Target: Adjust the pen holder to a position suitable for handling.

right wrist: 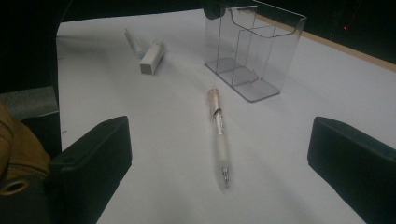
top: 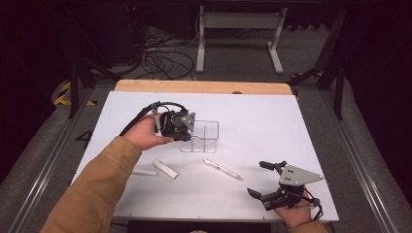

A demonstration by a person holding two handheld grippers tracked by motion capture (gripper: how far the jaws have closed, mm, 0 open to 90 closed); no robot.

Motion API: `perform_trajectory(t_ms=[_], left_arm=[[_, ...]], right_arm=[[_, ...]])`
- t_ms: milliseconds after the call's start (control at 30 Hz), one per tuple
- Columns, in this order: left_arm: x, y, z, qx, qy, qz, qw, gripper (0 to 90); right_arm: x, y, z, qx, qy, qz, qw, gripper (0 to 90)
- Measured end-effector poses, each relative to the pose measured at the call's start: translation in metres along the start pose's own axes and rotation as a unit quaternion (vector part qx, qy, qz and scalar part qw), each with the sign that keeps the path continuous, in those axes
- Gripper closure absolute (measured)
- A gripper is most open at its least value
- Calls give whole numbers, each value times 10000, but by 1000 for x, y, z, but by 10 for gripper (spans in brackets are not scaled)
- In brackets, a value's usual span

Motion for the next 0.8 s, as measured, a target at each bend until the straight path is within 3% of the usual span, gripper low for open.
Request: perform_trajectory(t_ms=[167,400,533,800], left_arm=[[2,0,-4,137,-35,-4,9999,715],[23,-4,-4,331,70,-324,9989,615],[37,-5,-12,519,88,-699,9962,559],[54,-10,-27,783,178,-1062,9911,441]], right_arm=[[0,0,0,7,4,-8,10000,68],[0,1,1,19,5,-17,10000,67],[-1,1,0,13,2,-20,10000,66],[-2,3,1,22,-14,-1,10000,61]])
Point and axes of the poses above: each handheld gripper's, and its own axes: x roughly backward along the jaws, y roughly out of its top, z roughly to its left, the point moved 9 cm from there along -x, roughly forward along the jaws, and after that the axes turned 10 degrees about z, right-handed, at the moved point
